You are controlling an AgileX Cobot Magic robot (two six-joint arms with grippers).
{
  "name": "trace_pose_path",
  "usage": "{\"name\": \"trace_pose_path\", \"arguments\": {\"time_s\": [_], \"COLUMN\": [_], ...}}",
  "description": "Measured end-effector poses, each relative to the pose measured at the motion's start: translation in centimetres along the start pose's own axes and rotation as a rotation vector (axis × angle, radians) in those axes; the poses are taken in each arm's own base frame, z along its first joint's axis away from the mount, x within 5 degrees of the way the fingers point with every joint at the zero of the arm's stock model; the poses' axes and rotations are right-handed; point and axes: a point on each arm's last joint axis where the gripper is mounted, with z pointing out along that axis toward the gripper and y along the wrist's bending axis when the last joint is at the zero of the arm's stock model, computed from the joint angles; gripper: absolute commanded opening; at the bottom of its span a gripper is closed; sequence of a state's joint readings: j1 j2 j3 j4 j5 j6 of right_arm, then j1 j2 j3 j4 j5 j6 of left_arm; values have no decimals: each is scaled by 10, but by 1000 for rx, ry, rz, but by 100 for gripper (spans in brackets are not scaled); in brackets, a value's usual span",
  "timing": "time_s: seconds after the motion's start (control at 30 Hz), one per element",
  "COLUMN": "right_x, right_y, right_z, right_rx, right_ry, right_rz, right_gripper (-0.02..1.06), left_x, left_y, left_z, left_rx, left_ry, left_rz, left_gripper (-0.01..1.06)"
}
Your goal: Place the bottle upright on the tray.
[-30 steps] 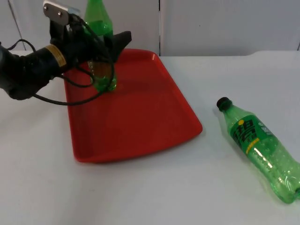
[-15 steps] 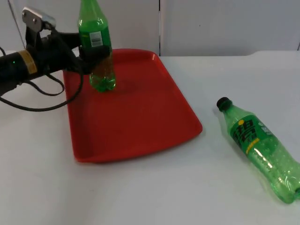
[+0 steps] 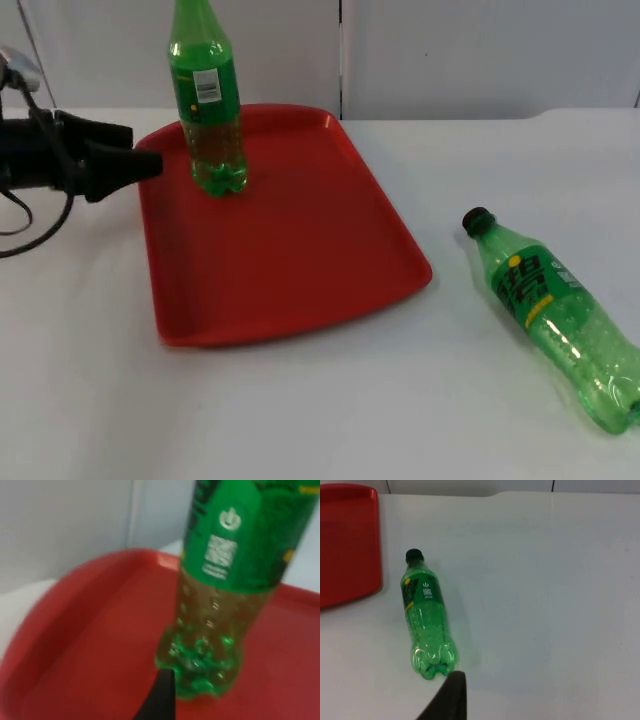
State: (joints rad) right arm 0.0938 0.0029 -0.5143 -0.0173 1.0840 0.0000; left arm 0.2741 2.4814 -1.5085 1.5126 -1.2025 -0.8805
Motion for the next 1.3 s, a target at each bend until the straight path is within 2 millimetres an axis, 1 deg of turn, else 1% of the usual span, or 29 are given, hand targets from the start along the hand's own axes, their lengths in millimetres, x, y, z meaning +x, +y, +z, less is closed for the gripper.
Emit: {"name": "trace_pose_path", "arguments": {"time_s": [0.03,0.1,0.17,0.2,0.37,0.4,0.43,0.53,0.57,0.6,0.63,0.73,0.77,0.8,0.9,0.93,1.0,1.07,1.1,1.13,1.2,1.23,1.27,1.3], "right_x": [0,0,0,0,0,0,0,0,0,0,0,0,0,0,0,0,0,0,0,0,0,0,0,0], "right_y": [0,0,0,0,0,0,0,0,0,0,0,0,0,0,0,0,0,0,0,0,0,0,0,0], "right_z": [0,0,0,0,0,0,0,0,0,0,0,0,0,0,0,0,0,0,0,0,0,0,0,0], "right_rx": [0,0,0,0,0,0,0,0,0,0,0,0,0,0,0,0,0,0,0,0,0,0,0,0], "right_ry": [0,0,0,0,0,0,0,0,0,0,0,0,0,0,0,0,0,0,0,0,0,0,0,0], "right_rz": [0,0,0,0,0,0,0,0,0,0,0,0,0,0,0,0,0,0,0,0,0,0,0,0], "right_gripper": [105,105,105,105,105,105,105,105,105,105,105,105,105,105,105,105,105,105,105,105,105,105,105,105], "left_x": [-8,-12,-34,-34,-87,-87,-97,-139,-139,-153,-177,-222,-222,-236,-269,-269,-285,-299,-299,-303,-312,-318,-321,-321], "left_y": [-1,-1,-5,-5,-21,-21,-24,-39,-39,-44,-55,-79,-79,-88,-111,-111,-123,-140,-140,-147,-166,-174,-180,-180], "left_z": [-6,-8,-16,-16,-32,-32,-36,-49,-49,-53,-61,-77,-77,-83,-96,-96,-104,-112,-112,-115,-124,-129,-134,-134], "left_rx": [7,9,20,20,26,26,20,-7,-7,-14,-23,-31,-31,-31,-11,-11,2,3,3,-2,-64,-102,-143,-143], "left_ry": [17,21,46,46,96,96,98,68,68,55,12,-82,-82,-112,-214,-214,-261,-266,-266,-248,-187,-190,-203,-203], "left_rz": [-26,-36,-69,-69,-181,-181,-222,-313,-313,-330,-351,-352,-352,-353,-382,-382,-406,-385,-385,-379,-368,-383,-410,-410], "left_gripper": [83,83,83,83,83,83,83,83,83,83,83,83,83,83,83,83,83,83,83,83,83,83,83,83]}}
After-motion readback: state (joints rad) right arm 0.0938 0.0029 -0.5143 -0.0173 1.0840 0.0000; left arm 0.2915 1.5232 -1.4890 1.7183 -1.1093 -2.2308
